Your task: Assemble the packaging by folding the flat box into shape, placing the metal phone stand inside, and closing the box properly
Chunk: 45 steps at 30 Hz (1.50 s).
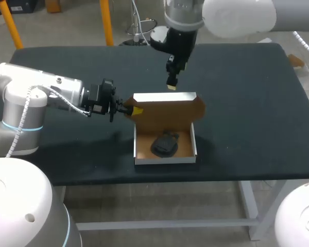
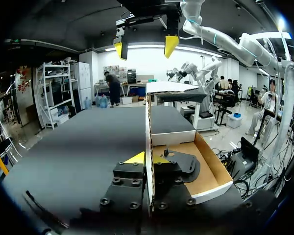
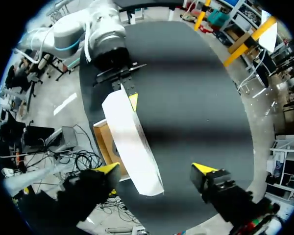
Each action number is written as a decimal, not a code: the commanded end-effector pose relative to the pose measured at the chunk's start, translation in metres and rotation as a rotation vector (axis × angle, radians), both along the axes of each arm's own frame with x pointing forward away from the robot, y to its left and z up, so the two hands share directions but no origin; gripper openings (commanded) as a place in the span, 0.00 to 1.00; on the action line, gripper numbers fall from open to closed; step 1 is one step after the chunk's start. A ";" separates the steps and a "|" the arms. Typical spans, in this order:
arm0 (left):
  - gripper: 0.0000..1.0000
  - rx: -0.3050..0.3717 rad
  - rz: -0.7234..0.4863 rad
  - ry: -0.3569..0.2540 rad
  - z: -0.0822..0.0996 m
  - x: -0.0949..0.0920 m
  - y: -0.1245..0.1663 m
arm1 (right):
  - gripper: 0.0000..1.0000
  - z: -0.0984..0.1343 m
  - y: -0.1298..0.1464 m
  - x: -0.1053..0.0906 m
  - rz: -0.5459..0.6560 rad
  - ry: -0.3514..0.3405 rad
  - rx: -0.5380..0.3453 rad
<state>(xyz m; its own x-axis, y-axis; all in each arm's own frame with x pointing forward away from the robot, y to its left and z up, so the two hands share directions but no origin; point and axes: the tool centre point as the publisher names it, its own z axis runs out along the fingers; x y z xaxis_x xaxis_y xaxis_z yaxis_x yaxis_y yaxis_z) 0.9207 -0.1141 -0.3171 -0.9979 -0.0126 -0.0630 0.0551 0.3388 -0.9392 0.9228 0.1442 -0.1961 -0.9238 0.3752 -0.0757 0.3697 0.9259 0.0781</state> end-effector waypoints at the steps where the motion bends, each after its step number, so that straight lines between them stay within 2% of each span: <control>1: 0.00 -0.001 -0.002 0.000 -0.001 0.000 0.000 | 1.00 0.000 -0.001 -0.001 0.001 -0.002 0.002; 6: 0.00 -0.001 -0.002 0.000 -0.001 0.000 0.000 | 1.00 0.000 -0.001 -0.001 0.001 -0.002 0.002; 8: 0.00 -0.003 -0.003 -0.025 -0.001 0.001 -0.001 | 1.00 0.000 -0.001 -0.001 0.001 -0.002 0.002; 9: 0.00 -0.020 -0.018 -0.030 0.000 0.001 -0.002 | 1.00 0.001 -0.004 0.001 -0.042 0.008 0.011; 15: 0.00 -0.014 -0.019 -0.094 0.001 -0.001 -0.002 | 1.00 0.004 -0.011 0.000 -0.206 0.032 0.028; 20: 0.00 0.015 -0.006 -0.151 -0.001 -0.005 -0.001 | 1.00 0.004 -0.017 -0.005 -0.316 0.065 0.049; 26: 0.00 0.086 0.019 -0.273 -0.005 -0.010 -0.002 | 1.00 -0.001 -0.024 -0.012 -0.403 0.104 0.067; 30: 0.00 0.096 0.017 -0.331 -0.005 -0.013 -0.003 | 1.00 -0.004 -0.029 -0.018 -0.458 0.119 0.078; 38: 0.00 0.087 0.027 -0.398 -0.007 -0.018 -0.001 | 1.00 -0.009 -0.034 -0.030 -0.545 0.144 0.089; 45: 0.00 0.091 0.060 -0.475 -0.011 -0.022 0.002 | 1.00 -0.014 -0.042 -0.041 -0.581 0.182 0.174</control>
<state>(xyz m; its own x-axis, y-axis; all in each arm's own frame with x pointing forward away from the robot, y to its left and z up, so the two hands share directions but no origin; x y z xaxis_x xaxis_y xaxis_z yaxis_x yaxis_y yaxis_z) 0.9047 -0.1134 -0.3249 -0.8717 -0.0066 -0.4901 0.4392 0.4332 -0.7870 0.8887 0.1150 -0.2073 -0.5582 0.8161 0.1493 0.8290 0.5559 0.0609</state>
